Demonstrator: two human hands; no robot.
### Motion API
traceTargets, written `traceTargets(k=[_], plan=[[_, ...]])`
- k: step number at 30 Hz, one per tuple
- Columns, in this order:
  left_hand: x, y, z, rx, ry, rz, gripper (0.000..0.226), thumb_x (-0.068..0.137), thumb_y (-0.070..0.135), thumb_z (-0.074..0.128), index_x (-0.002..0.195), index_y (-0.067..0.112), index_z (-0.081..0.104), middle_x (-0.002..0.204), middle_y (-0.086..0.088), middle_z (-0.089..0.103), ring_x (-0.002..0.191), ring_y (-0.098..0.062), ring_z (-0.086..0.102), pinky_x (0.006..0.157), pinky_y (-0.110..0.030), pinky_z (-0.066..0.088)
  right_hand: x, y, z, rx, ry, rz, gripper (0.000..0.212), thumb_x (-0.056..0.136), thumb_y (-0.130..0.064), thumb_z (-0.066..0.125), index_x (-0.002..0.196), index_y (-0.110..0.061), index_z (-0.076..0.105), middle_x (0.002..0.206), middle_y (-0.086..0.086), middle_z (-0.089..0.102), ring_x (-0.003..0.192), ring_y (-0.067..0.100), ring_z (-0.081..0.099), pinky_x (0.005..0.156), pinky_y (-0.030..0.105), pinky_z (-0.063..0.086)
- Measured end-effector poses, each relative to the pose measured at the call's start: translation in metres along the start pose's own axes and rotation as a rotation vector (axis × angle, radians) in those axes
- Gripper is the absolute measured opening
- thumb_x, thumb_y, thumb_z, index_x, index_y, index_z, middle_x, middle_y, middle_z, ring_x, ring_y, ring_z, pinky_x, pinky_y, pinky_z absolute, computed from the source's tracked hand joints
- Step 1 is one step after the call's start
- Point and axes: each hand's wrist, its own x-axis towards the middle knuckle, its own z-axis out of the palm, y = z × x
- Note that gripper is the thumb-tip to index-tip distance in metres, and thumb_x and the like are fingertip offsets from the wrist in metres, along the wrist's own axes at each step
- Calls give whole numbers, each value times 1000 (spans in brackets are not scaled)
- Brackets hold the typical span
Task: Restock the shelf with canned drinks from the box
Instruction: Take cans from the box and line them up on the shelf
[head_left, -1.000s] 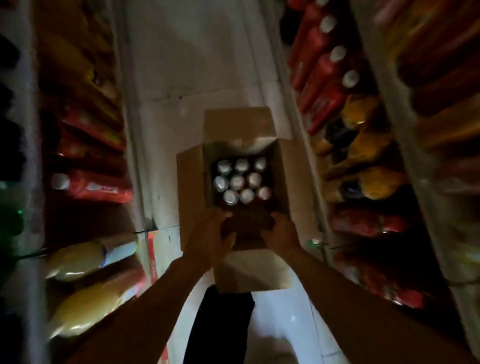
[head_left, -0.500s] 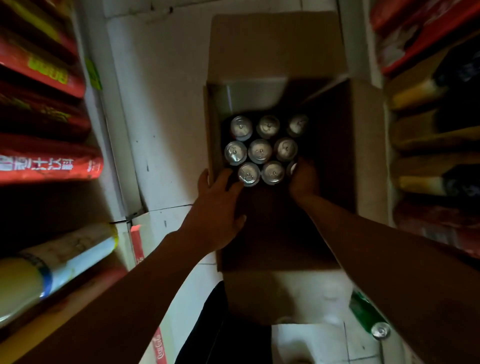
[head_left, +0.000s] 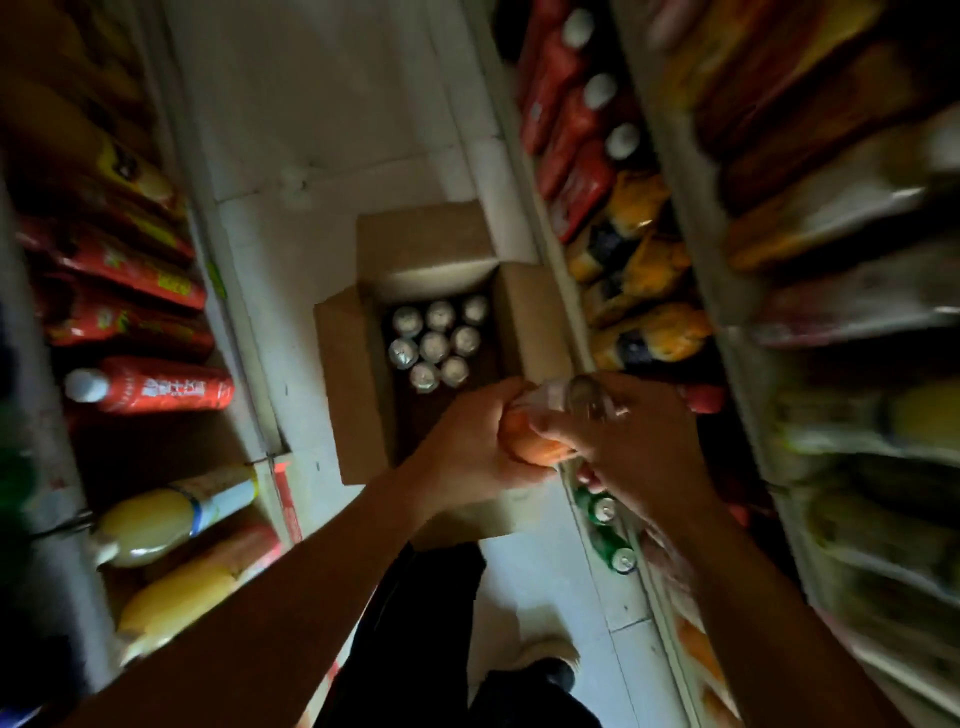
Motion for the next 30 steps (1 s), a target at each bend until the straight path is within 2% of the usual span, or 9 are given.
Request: traceTargets(k=[2, 6, 10, 13, 18, 23, 26, 28, 30], plan=[[-21, 50, 5, -17, 2, 44, 59, 57, 30, 88, 110, 23, 62, 100, 4, 73, 93, -11, 70, 80, -43, 55, -45, -23, -34, 22, 14, -43, 22, 66, -29, 89, 79, -24, 72, 58, 0, 67, 39, 10, 57, 39, 23, 46], [-83, 180, 18, -186, -69, 125, 56, 59, 16, 90, 109, 17, 66, 102, -7, 74, 100, -31, 70, 85, -53, 56, -163, -60, -116, 205, -60, -189, 49, 66, -1, 87, 102, -28, 66, 74, 5, 73, 53, 9, 63, 43, 24, 48], [-156, 301, 43, -206, -195, 273, 73, 62, -16, 82, 121, 16, 53, 96, 12, 74, 93, -1, 69, 76, -19, 55, -283, -73, -183, 343, -73, -339, 53, 65, -8, 88, 111, -15, 64, 70, 6, 70, 52, 14, 61, 43, 22, 45], [-210, 371, 74, -155, -271, 402, 93, 56, 7, 87, 133, 27, 38, 115, 1, 65, 105, -17, 66, 82, -37, 58, -379, -75, -232, 428, 66, -444, 49, 68, -4, 84, 111, -12, 63, 57, -1, 65, 37, 9, 51, 36, 17, 37], [-267, 459, 154, -83, -201, 593, 92, 46, 17, 94, 123, 32, 45, 117, -5, 66, 107, -34, 66, 89, -59, 53, -484, -59, -289, 351, 558, -598, 52, 55, -21, 96, 101, -22, 71, 85, -4, 76, 73, 7, 70, 64, 24, 56], [-303, 516, 228, -124, -212, 693, 59, 55, 6, 85, 109, 20, 66, 102, 2, 75, 95, -15, 71, 79, -39, 58, -537, -29, -338, 326, 877, -529, 54, 51, -33, 96, 97, -26, 67, 76, -10, 74, 67, -5, 67, 54, 10, 49], [-309, 534, 250, -160, -352, 672, 73, 45, 11, 84, 113, 23, 59, 104, 13, 73, 97, -6, 67, 79, -24, 54, -545, -7, -368, 339, 781, -504, 50, 59, -26, 94, 100, -24, 66, 85, -8, 74, 77, 1, 70, 65, 17, 56], [-299, 536, 256, -152, -419, 611, 79, 50, -1, 86, 117, 25, 53, 111, 10, 71, 106, -11, 64, 84, -23, 53, -547, 3, -384, 388, 629, -523, 38, 68, -6, 88, 95, -23, 66, 82, -6, 74, 75, 2, 71, 63, 15, 54], [-293, 547, 269, -49, -487, 640, 80, 60, 1, 85, 125, 30, 49, 126, 2, 63, 119, -18, 59, 94, -29, 52, -549, 15, -399, 406, 656, -527, 36, 69, 0, 85, 91, -23, 68, 75, -8, 74, 70, 2, 69, 60, 13, 51]])
